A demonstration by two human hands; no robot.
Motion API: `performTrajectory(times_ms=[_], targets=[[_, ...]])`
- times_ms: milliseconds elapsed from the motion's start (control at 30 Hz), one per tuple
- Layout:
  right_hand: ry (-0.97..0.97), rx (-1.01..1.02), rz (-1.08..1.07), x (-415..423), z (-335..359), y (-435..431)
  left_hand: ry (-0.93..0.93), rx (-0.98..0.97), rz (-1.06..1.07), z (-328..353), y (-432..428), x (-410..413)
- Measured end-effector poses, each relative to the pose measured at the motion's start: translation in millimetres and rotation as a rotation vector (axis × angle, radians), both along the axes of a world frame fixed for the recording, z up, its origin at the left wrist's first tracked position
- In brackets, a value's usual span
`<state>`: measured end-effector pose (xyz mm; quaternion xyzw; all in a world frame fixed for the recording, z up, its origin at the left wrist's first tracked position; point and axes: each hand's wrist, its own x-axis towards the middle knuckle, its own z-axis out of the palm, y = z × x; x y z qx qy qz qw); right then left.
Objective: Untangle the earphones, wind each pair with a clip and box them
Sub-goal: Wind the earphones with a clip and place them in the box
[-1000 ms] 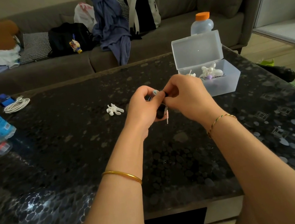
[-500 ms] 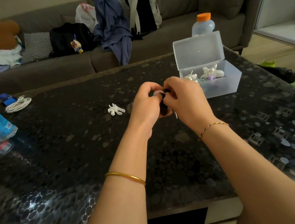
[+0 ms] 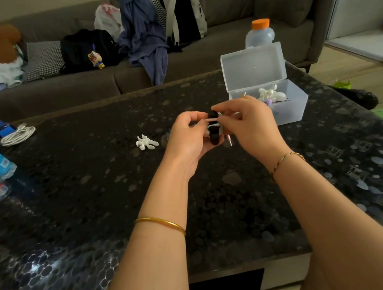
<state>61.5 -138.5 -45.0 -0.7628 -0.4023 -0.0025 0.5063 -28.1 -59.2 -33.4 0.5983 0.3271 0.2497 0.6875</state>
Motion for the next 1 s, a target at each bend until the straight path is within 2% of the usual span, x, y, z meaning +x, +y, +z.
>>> performTrajectory(times_ms=[167,333,433,533,667,867,1000], targets=[[0.268,0.074,0.024,12.8,5.2,-17.6,0.011,0.062,0.0,1.5,-8.1,15.2],[0.414,-0.007,-0.023,31.9,14.1,-32.6,0.017,0.034,-0.017,7.4,-18.6,44.6],[0.56,0.03,0.014,46.1,17.9,-36.1,0.078,0.141,-0.07,15.1,-25.8,79.2],[0.53,0.08,-0.074,73.4,20.9,-35.0,0.119,0.19,-0.117,25.0,-30.1,114.8],[0.483,0.029,-0.149,124.8,34.8,-31.1,0.134,0.133,-0.141,31.9,-28.0,160.5],[0.353,-0.266,-0.245,178.7,26.2,-15.5,0.262,0.172,-0.165,19.3,-19.2,204.6],[0.296,-0.372,-0.289,197.7,13.3,-14.1,0.341,0.184,-0.172,2.7,-18.7,222.5]])
